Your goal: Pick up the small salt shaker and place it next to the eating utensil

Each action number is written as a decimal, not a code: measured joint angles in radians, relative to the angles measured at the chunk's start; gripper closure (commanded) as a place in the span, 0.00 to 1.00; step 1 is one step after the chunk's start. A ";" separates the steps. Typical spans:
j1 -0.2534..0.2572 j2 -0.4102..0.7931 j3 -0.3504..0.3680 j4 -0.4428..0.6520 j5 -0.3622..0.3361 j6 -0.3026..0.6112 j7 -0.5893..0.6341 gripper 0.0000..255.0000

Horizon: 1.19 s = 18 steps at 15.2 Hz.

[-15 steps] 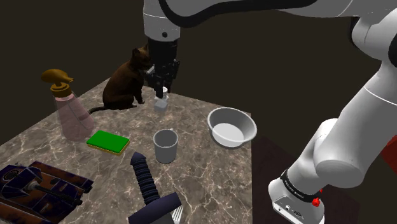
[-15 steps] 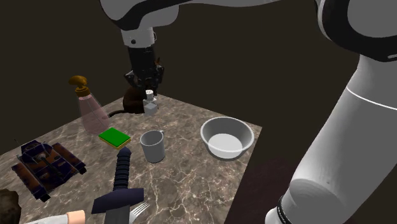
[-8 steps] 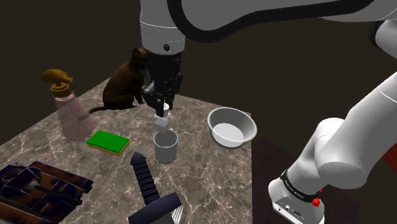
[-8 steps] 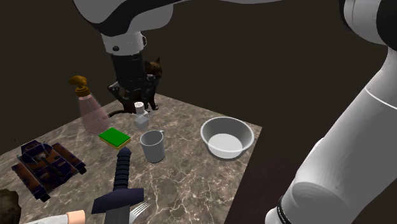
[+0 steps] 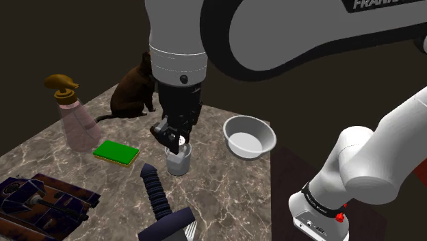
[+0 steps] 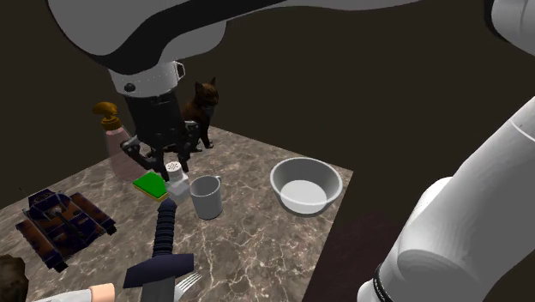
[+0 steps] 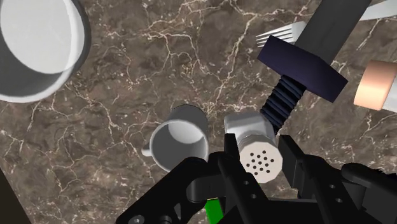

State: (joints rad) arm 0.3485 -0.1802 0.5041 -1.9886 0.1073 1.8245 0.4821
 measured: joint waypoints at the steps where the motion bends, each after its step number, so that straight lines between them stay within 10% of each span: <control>1: 0.002 -0.003 0.002 -0.019 0.002 0.016 0.001 1.00; 18: 0.006 0.057 0.023 -0.196 -0.017 0.247 0.017 1.00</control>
State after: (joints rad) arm 0.3545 -0.1236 0.5271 -2.1849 0.0906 2.0717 0.4991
